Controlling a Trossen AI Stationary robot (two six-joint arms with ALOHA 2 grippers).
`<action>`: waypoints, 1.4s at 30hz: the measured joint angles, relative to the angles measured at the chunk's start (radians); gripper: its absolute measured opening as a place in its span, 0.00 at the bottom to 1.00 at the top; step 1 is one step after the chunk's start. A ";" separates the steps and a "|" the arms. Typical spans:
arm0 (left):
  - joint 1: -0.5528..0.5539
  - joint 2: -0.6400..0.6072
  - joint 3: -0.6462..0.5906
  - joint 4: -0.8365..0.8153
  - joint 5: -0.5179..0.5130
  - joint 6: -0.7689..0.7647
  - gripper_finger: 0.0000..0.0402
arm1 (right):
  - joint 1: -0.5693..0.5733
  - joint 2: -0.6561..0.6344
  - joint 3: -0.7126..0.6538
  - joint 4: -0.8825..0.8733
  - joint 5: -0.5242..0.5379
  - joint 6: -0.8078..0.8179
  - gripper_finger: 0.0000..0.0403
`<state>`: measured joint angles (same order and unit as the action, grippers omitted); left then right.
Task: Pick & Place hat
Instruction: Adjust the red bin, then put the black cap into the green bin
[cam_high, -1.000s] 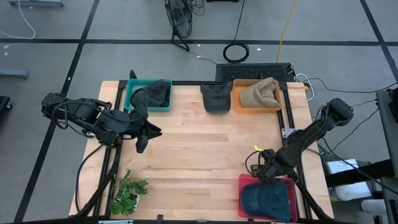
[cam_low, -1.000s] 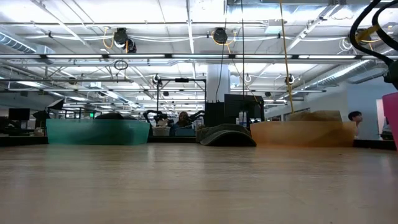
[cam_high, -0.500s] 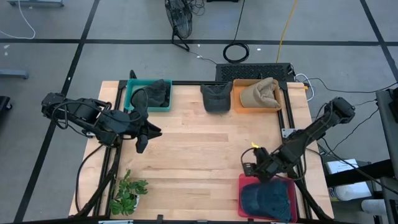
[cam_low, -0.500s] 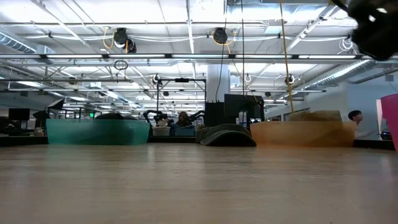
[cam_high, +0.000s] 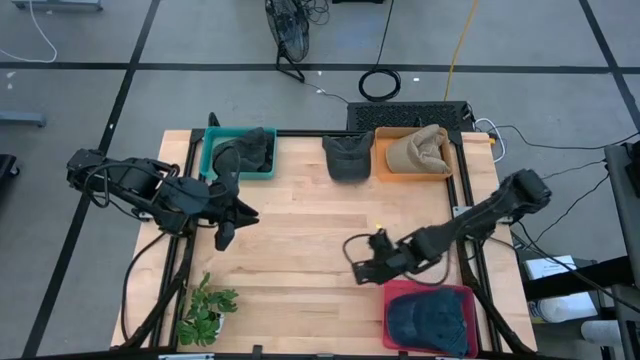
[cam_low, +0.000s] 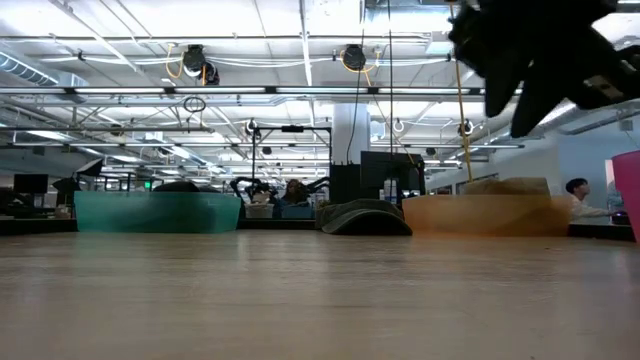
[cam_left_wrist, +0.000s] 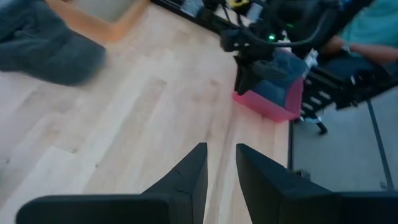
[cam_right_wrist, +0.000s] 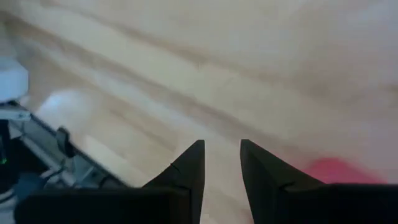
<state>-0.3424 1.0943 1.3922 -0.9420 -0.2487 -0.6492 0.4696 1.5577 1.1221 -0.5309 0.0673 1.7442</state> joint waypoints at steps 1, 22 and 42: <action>0.000 0.000 0.000 -0.005 0.013 0.006 0.23 | -0.003 0.032 0.015 0.022 -0.028 0.005 0.21; 0.000 0.000 0.000 -0.079 0.112 0.110 0.23 | 0.114 0.254 0.106 0.012 -0.435 0.330 0.21; 0.031 0.000 0.000 -0.051 0.061 0.067 0.23 | 0.121 0.085 0.103 -0.162 -0.194 0.280 0.21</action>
<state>-0.3118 1.0943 1.3922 -0.9935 -0.1875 -0.5827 0.5911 1.6427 1.2247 -0.6934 -0.1268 2.0242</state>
